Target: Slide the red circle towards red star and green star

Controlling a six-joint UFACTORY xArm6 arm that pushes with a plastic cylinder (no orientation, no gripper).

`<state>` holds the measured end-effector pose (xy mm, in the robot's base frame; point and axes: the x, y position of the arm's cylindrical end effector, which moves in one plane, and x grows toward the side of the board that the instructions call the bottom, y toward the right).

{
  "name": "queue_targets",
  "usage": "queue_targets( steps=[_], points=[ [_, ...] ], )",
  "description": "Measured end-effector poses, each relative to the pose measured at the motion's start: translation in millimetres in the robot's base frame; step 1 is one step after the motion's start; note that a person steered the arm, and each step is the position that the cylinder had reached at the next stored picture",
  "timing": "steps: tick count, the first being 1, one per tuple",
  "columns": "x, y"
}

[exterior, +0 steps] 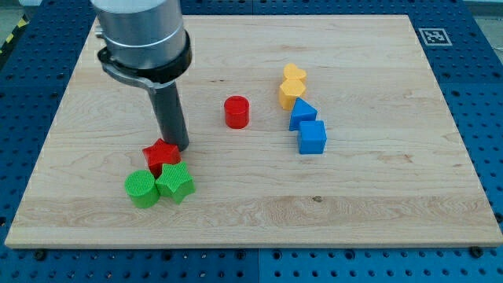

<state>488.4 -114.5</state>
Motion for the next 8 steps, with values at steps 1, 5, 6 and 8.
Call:
queue_targets(
  steps=[1, 5, 6, 8],
  points=[
    [-6, -19],
    [-142, 117],
    [-120, 123],
    [-78, 112]
  ],
)
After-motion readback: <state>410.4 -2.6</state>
